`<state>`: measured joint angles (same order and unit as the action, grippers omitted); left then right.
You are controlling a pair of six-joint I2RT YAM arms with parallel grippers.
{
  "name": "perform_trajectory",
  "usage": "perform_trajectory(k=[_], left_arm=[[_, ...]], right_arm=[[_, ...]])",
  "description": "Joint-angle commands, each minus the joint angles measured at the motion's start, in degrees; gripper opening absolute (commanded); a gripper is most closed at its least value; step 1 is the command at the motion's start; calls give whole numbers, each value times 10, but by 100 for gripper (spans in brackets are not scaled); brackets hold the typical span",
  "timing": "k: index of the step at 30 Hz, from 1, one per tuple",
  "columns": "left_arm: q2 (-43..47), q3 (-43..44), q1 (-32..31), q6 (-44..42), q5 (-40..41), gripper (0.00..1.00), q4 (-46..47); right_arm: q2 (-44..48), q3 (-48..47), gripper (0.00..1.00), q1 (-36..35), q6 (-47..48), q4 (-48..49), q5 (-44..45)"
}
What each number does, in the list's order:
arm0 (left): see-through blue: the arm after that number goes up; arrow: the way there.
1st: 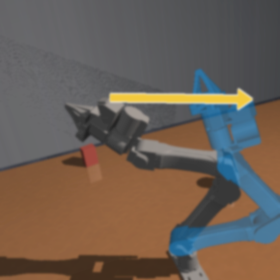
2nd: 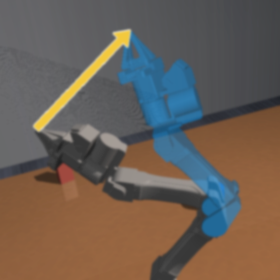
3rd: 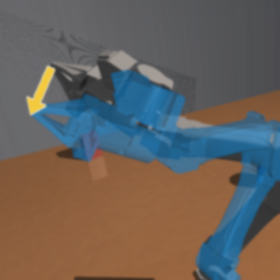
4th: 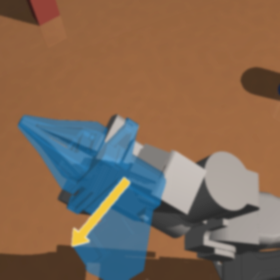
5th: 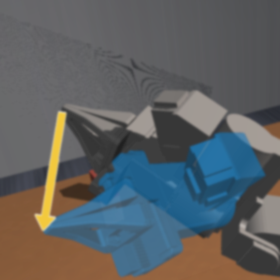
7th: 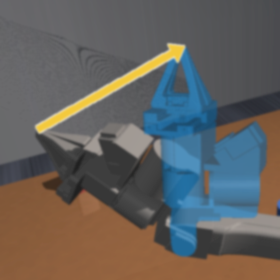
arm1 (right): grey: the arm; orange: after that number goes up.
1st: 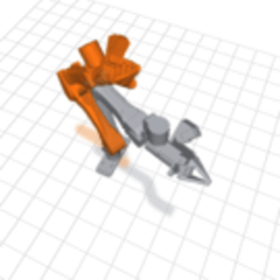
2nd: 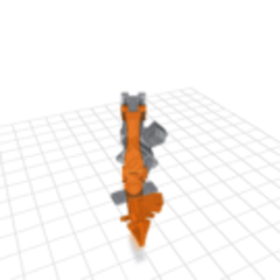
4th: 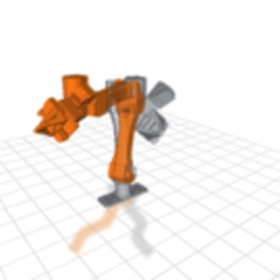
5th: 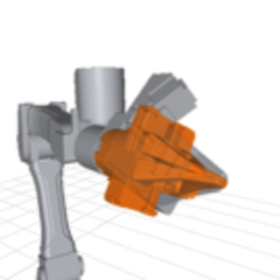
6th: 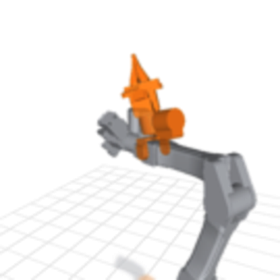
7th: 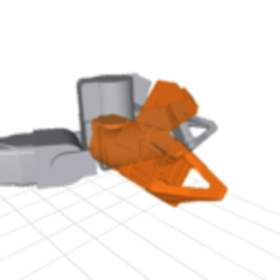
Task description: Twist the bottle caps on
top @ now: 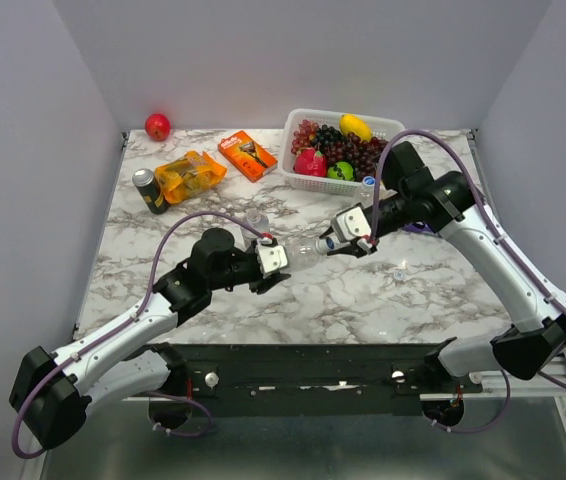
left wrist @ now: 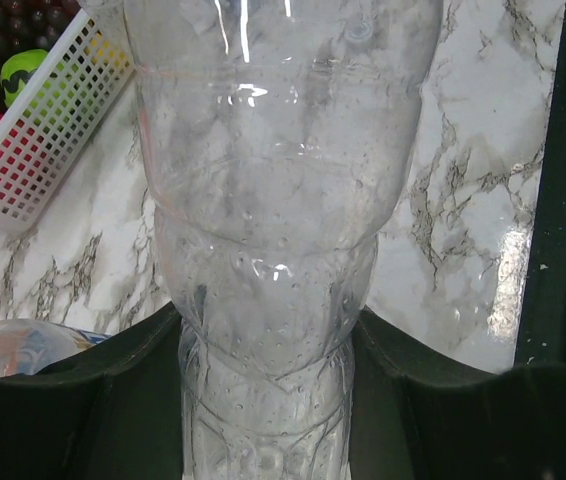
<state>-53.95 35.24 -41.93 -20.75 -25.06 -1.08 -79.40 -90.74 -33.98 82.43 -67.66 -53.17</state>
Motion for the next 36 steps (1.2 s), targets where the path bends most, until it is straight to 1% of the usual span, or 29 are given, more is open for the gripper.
perform_trajectory(k=[1, 3, 4, 5, 6, 7, 8, 10, 12, 13, 14, 15, 16, 17, 18, 19, 20, 23, 24, 27, 28, 29, 30, 31, 32, 33, 34, 35, 36], left_arm=[[3, 8, 2, 6, 4, 0, 33], [3, 6, 3, 16, 18, 0, 42], [3, 4, 2, 24, 25, 0, 48], [4, 2, 2, 30, 37, 0, 62], [3, -1, 2, 40, 58, 0, 68], [2, -3, 2, 43, 69, 0, 72], [3, -4, 2, 45, 79, 0, 84], [2, -11, 2, 47, 118, 0, 96], [2, -15, 2, 45, 145, 0, 112], [2, -16, 1, 40, 173, 0, 116], [2, -17, 1, 40, 192, 0, 125], [1, -17, 0, 41, 209, 0, 129], [-2, -17, -3, 44, 246, 0, 134], [-4, -16, -5, 45, 266, 0, 139], [-5, -15, -8, 49, 281, 0, 141], [-10, -14, -11, 55, 295, 0, 143], [-12, -12, -12, 68, 304, 0, 140], [-12, -6, -14, 93, 287, 0, 130], [-12, -6, -13, 98, 279, 0, 127], [-8, -11, -13, 135, 252, 0, 124], [-7, -11, -13, 144, 225, 2, 122], [-7, -14, -13, 148, 203, 40, 120], [-8, -15, -14, 149, 157, 61, 115], [-10, -14, -13, 150, 139, 75, 109], [-13, -13, -13, 150, 126, 98, 96], [-13, -15, -13, 149, 114, 99, 91], [-12, -17, -13, 147, 102, 99, 86], [-8, -20, -13, 145, 100, 99, 78], [-6, -25, -13, 144, 100, 99, 75]], right_arm=[[-19, -22, 39, -4, 6, -18, 10], [-31, -36, 33, -4, -49, -1, 13], [-41, -47, 27, -5, -81, 3, 14], [-66, -61, 23, -4, -156, 6, 17], [-87, -103, 17, -3, -199, 2, 22], [-106, -128, 0, -1, -240, -6, 21], [-148, -151, 1, 0, -326, -13, 18], [-188, -229, 0, 13, -367, -75, -30], [-241, -275, 1, 17, -411, -126, -69], [-255, -303, 0, 17, -436, -130, -77], [-267, -311, 1, 19, -495, -133, -85], [-276, -312, 0, 21, -530, -115, -99], [-272, -299, 0, 22, -573, -95, -99], [-269, -272, 0, 22, -656, -73, -96], [-263, -255, 0, 24, -696, -37, -88], [-263, -242, 0, 25, -730, -26, -89], [-262, -227, 0, 27, -786, -17, -89], [-264, -221, 1, 30, -845, 4, -77], [-265, -230, 1, 32, -849, 8, -76], [-262, -253, 0, 32, -830, 16, -49], [-261, -260, 0, 31, -812, 17, -36], [-265, -269, 0, 31, -782, 11, -26], [-269, -287, 1, 31, -760, 1, -4], [-274, -327, 0, 31, -738, -28, 9], [-279, -358, 0, 31, -683, -46, 17], [-291, -388, 0, 31, -652, -69, 40], [-300, -419, 0, 31, -626, -117, 54], [-306, -477, 0, 31, -577, -143, 69], [-311, -496, 0, 31, -548, -170, 87]])
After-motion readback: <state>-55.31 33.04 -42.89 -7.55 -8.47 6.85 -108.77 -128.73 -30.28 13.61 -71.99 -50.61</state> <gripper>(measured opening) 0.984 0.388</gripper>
